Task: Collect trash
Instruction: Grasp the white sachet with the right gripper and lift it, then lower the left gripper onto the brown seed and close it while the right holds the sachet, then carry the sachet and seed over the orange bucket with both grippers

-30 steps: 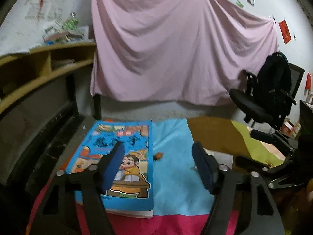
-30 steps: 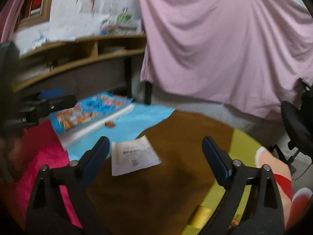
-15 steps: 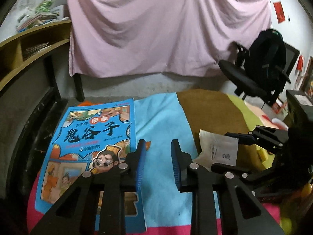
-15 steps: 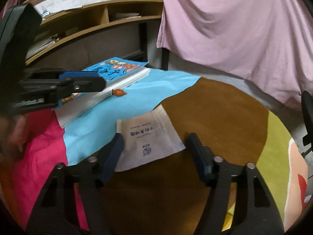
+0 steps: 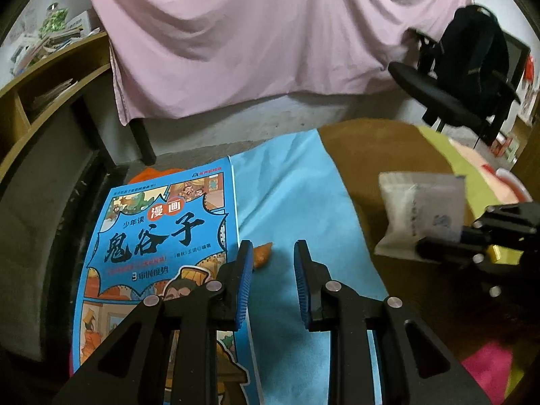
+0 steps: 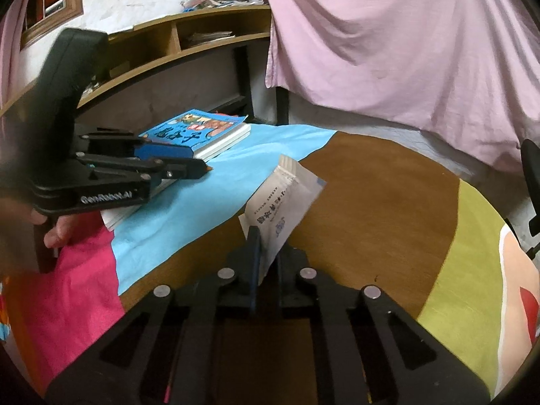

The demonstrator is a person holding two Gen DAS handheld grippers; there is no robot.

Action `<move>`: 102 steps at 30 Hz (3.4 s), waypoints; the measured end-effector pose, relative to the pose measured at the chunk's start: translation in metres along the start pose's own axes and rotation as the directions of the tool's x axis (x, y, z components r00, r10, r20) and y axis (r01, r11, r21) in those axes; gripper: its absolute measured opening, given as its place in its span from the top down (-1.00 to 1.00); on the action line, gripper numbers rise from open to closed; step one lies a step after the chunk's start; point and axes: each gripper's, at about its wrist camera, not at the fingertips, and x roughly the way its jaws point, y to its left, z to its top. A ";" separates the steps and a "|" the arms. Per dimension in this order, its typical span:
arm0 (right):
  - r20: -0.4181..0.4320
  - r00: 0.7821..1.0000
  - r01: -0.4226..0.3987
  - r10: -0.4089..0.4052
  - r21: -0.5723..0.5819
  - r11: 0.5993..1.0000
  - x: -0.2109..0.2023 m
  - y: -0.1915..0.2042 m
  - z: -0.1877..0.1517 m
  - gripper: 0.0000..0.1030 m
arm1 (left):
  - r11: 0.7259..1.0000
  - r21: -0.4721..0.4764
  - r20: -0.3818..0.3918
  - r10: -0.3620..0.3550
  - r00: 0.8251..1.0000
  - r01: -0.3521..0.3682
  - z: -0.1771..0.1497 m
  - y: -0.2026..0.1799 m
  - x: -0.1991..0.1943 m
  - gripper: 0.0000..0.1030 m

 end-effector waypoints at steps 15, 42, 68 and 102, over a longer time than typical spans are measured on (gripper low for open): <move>0.023 1.000 0.000 -0.001 0.043 0.999 -0.006 -0.009 -0.002 0.31 | 0.995 0.068 -0.081 0.078 0.994 -0.072 -0.005 -0.010 0.025 0.63; 0.078 0.997 0.001 -0.010 0.110 0.994 -0.041 -0.012 -0.019 0.32 | 0.993 0.056 -0.031 0.110 0.993 -0.109 0.002 -0.022 0.010 0.57; 0.097 0.995 -0.004 -0.010 0.142 0.990 -0.056 -0.013 -0.022 0.32 | 0.985 0.093 -0.152 0.160 0.975 -0.147 -0.006 -0.022 0.029 0.83; 0.569 0.719 0.278 -0.400 0.292 0.915 -0.263 -0.052 -0.107 0.32 | 0.971 0.117 0.475 -0.237 0.847 0.207 0.037 -0.209 -0.177 0.83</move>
